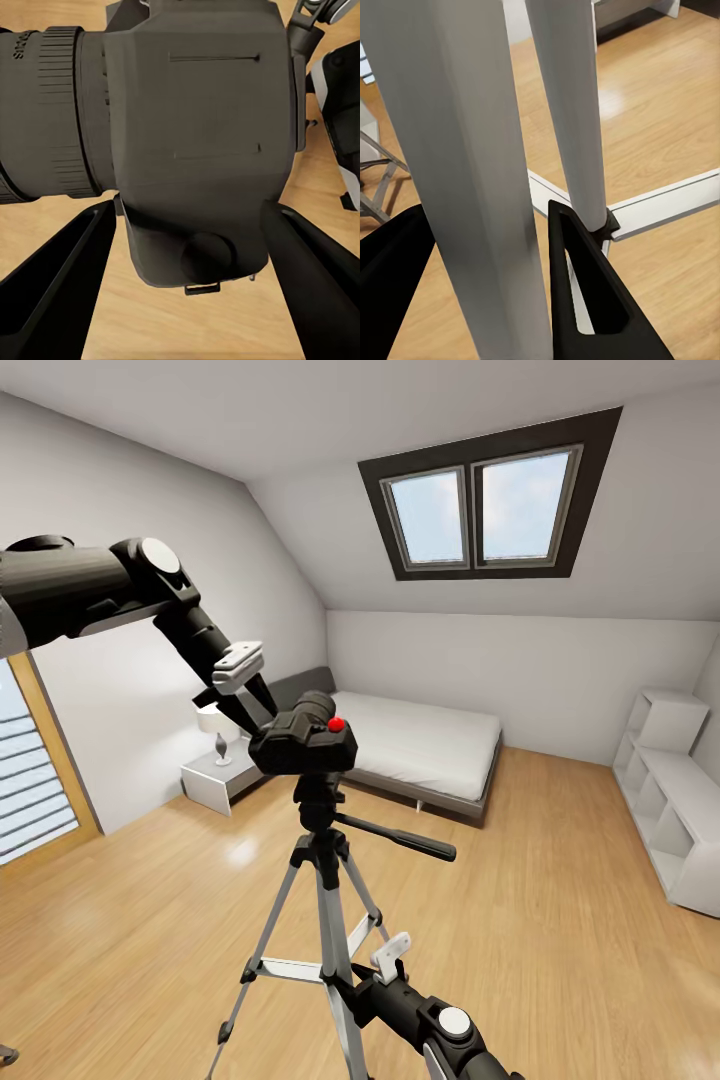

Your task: Attach the digital camera to the camera tripod in the bedroom.

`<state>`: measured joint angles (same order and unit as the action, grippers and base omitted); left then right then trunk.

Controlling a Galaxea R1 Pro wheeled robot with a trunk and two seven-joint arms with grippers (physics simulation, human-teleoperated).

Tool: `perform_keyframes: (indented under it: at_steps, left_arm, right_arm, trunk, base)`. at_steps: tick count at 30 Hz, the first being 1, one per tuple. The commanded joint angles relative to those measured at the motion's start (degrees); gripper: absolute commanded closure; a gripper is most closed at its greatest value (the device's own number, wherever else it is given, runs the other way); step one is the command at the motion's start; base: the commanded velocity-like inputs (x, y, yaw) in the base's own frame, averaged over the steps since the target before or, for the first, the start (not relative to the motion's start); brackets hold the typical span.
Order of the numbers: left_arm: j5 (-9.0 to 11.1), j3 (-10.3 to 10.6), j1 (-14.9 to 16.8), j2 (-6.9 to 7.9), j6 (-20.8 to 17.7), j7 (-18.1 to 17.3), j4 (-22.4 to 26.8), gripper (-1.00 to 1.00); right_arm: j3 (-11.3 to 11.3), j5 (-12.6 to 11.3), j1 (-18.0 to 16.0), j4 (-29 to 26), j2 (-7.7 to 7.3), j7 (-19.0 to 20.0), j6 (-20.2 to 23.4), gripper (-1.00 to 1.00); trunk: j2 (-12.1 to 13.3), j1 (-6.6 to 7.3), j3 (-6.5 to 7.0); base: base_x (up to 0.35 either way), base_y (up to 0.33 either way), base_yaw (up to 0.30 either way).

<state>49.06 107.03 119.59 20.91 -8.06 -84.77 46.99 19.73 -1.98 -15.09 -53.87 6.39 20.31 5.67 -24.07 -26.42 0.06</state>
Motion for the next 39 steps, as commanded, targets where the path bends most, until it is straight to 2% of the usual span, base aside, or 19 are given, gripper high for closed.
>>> perform_keyframes:
  at_steps: [1, 10, 27, 31, 36, 39]
  left_arm:
    - [0.54, 0.39, 0.14, -0.05, -0.62, -0.05, -0.08, 1.00]
    - [0.63, 0.48, 0.42, -1.23, -0.69, -0.05, -1.16, 1.00]
    - [0.77, 0.63, 0.57, -1.69, -0.93, -0.05, -3.31, 1.00]
    - [0.77, 0.70, 0.52, -2.42, -1.02, -0.05, -4.11, 1.00]
    - [0.77, 1.02, 0.25, -4.03, -1.06, -0.05, -5.47, 1.00]
    - [0.77, 1.14, 0.20, -4.32, -1.07, -0.05, -5.68, 1.00]
  right_arm:
    - [-0.01, -0.48, -0.03, -0.09, 0.02, 0.26, 0.39, 1.00]
    - [0.04, -0.47, -0.03, -0.09, 0.03, 0.26, 0.39, 1.00]
    - [0.05, -0.45, -0.03, -0.09, 0.03, 0.26, 0.39, 1.00]
    - [0.05, -0.47, -0.03, -0.09, 0.03, 0.26, 0.39, 1.00]
    - [0.09, -0.48, -0.03, -0.12, 0.03, 0.26, 0.39, 1.00]
    - [0.10, -0.48, -0.03, -0.18, 0.03, 0.26, 0.39, 1.00]
  trunk:
    - [-0.06, -0.02, -0.03]
    - [-0.06, -0.02, -0.03]
    - [-0.06, -0.02, -0.03]
    - [-0.06, -0.02, -0.03]
    - [-0.06, -0.02, -0.03]
    - [-0.06, -0.02, -0.03]
  base:
    - [0.000, 0.000, 0.000]
    - [0.000, 0.000, 0.000]
    - [0.000, 0.000, 0.000]
    - [0.000, 0.000, 0.000]
    - [0.000, 0.000, 0.000]
    - [0.000, 0.000, 0.000]
